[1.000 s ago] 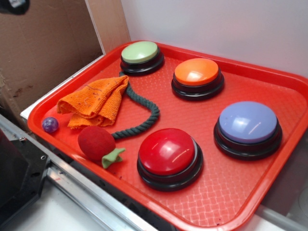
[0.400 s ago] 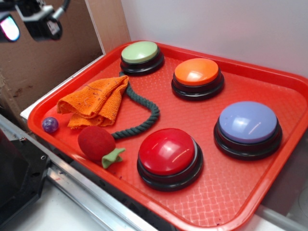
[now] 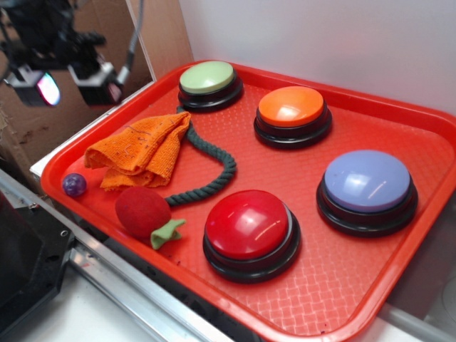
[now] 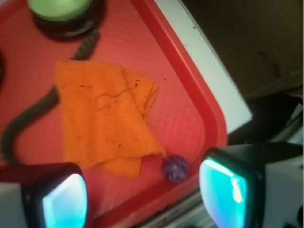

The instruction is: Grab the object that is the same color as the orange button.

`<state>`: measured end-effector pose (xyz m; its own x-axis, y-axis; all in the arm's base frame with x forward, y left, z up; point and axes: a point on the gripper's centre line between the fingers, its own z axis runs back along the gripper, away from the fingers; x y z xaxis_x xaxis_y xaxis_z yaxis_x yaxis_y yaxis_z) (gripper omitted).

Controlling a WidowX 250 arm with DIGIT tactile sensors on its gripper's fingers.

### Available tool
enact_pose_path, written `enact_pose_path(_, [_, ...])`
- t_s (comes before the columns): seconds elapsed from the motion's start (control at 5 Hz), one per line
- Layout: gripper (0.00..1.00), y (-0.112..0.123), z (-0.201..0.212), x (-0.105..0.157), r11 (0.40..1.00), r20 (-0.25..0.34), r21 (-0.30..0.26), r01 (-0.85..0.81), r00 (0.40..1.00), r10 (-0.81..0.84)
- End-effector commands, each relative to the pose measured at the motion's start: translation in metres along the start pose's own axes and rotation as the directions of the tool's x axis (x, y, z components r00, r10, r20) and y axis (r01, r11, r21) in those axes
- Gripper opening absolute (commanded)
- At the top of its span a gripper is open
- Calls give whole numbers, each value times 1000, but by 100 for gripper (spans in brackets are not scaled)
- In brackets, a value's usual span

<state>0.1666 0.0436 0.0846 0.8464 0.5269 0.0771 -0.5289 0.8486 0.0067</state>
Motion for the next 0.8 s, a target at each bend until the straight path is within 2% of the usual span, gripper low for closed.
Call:
enact_pose_path(0.0, [100, 10, -39, 17, 1000, -16, 20, -21, 1000, 21])
enact_pose_path(0.2, [100, 11, -54, 18, 999, -62, -46, 7, 998, -10])
enact_pose_path(0.4, [90, 15, -64, 21, 993, -124, -119, 26, 991, -41])
enact_pose_path(0.6, [2, 19, -69, 23, 994, -131, -111, 8, 991, -23])
